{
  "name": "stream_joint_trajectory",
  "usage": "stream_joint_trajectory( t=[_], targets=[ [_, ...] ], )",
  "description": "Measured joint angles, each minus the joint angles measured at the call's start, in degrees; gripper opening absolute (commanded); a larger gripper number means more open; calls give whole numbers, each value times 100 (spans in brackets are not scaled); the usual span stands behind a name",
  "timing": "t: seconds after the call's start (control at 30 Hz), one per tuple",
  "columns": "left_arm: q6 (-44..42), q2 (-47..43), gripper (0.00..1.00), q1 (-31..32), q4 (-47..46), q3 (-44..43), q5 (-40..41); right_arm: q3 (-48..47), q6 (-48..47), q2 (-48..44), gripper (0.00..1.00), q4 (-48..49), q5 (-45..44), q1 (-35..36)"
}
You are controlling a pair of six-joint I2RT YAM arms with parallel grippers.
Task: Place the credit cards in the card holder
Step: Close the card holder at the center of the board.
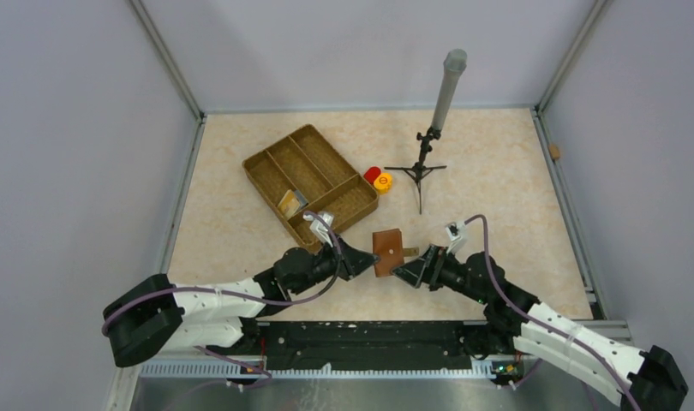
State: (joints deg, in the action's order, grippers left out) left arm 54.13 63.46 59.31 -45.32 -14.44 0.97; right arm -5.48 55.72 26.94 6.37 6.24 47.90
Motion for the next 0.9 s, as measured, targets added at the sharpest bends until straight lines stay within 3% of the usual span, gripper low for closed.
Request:
stream_joint_trajectory(
  t=[0.13, 0.23, 0.3, 0.4, 0.5, 0.83, 0.9],
  targets=[
    [-35, -92, 0, 0, 105, 0, -7, -7, -2, 387, 77, 476, 83, 0],
    [-39, -111, 0, -2, 166, 0, -39, -17, 7, 719, 66, 828, 166, 0],
    [-57, -111, 0, 0, 208, 0, -101, -17, 42, 903, 54, 1051, 254, 0],
    [-131, -109, 0, -15, 214, 0, -129, -17, 61, 1062, 21, 1156, 295, -2],
    [-199, -107, 9, -70, 249, 0, -76, -9, 103, 1069, 1, 1139, 280, -4],
    [-273, -354, 60, -109, 538, -2, 83, 24, 85, 564, 0, 1038, 339, 0],
    [-260, -581, 66, -107, 737, -2, 9, 24, 42, 437, 0, 1032, 350, 0]
  ],
)
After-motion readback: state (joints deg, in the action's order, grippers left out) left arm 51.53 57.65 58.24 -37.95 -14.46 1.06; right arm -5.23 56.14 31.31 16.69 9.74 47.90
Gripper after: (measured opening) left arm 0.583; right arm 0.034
